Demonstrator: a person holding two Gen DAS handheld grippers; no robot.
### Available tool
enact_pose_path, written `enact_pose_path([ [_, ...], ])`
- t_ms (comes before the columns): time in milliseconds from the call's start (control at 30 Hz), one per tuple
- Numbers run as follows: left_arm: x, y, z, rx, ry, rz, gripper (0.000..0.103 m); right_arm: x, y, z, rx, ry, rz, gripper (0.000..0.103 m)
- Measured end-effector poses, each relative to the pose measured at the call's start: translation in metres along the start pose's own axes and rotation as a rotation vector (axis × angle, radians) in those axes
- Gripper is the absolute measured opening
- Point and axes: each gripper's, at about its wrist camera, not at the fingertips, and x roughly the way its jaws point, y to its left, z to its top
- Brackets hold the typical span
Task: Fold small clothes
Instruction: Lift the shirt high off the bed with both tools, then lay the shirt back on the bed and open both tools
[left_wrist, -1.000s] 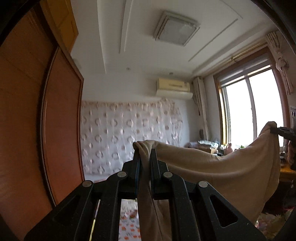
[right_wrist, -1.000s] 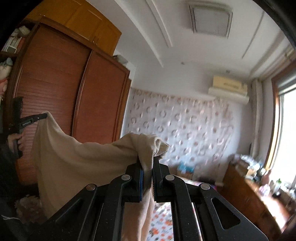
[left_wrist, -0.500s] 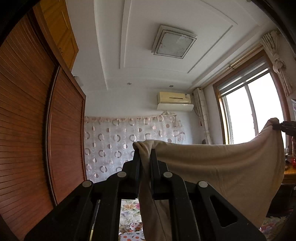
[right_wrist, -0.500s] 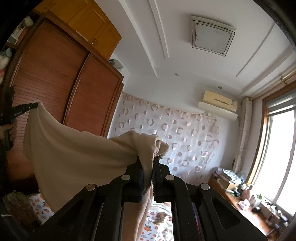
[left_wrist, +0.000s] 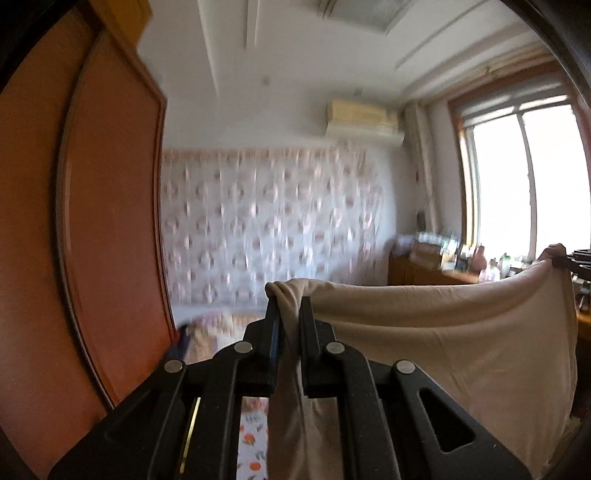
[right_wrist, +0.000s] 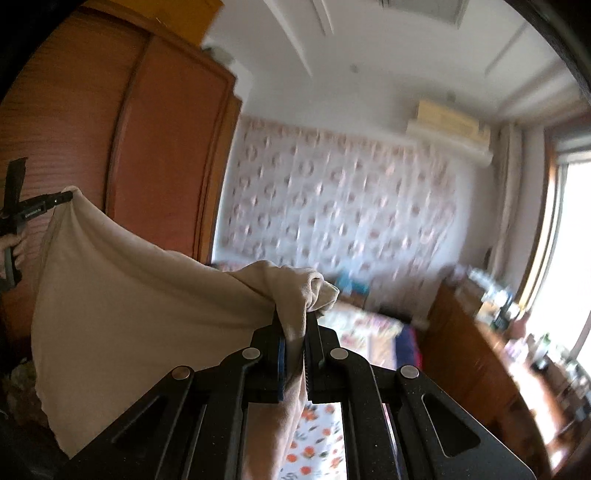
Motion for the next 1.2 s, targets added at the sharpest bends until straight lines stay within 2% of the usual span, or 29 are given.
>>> enact_pose_path([
  [167,0.103,0.011,-0.048,-0.031,0.165,0.005,0.01,0.111,-0.02,-0.043,0.09,0.114,0.031,0.007],
  [267,0.155,0.016,-0.067,-0.054,0.233,0.013,0.01,0.172,-0.03,-0.052,0.104,0.174,0.023,0.007],
  [433,0.209,0.01,-0.089,-0.045,0.309,0.021,0.01,0.254,-0.045,-0.049,0.109,0.248,0.028,0.007],
  [700,0.27,0.009,-0.122,-0.035,0.423,0.025,0.01,0.346,-0.065,-0.03,0.139,0.368,0.023,0.007],
  [833,0.282,0.008,-0.133,-0.024,0.473,0.025,0.014,0.365,-0.062,-0.028,0.156,0.419,0.023,0.009],
  [900,0.283,0.009,-0.139,-0.026,0.503,0.02,0.018,0.368,-0.055,-0.027,0.133,0.448,0.027,0.022],
  [933,0.281,0.009,-0.142,-0.025,0.509,0.02,0.024,0.364,-0.052,-0.029,0.118,0.457,0.028,0.03],
  [967,0.278,0.01,-0.144,-0.027,0.515,0.015,0.035,0.361,-0.051,-0.029,0.114,0.464,0.021,0.035],
  [1000,0.275,0.011,-0.145,-0.033,0.519,0.006,0.04,0.354,-0.05,-0.032,0.119,0.464,0.015,0.042],
  [1033,0.27,0.011,-0.147,-0.039,0.523,-0.009,0.047,0.346,-0.05,-0.032,0.132,0.467,0.018,0.045],
  [1100,0.263,0.012,-0.15,-0.04,0.537,-0.023,0.059,0.326,-0.049,-0.034,0.151,0.459,0.027,0.045],
  [1133,0.257,0.012,-0.153,-0.04,0.547,-0.036,0.068,0.31,-0.047,-0.037,0.16,0.453,0.022,0.045],
  [1200,0.244,0.011,-0.158,-0.052,0.561,-0.058,0.073,0.29,-0.046,-0.045,0.183,0.454,0.025,0.045],
])
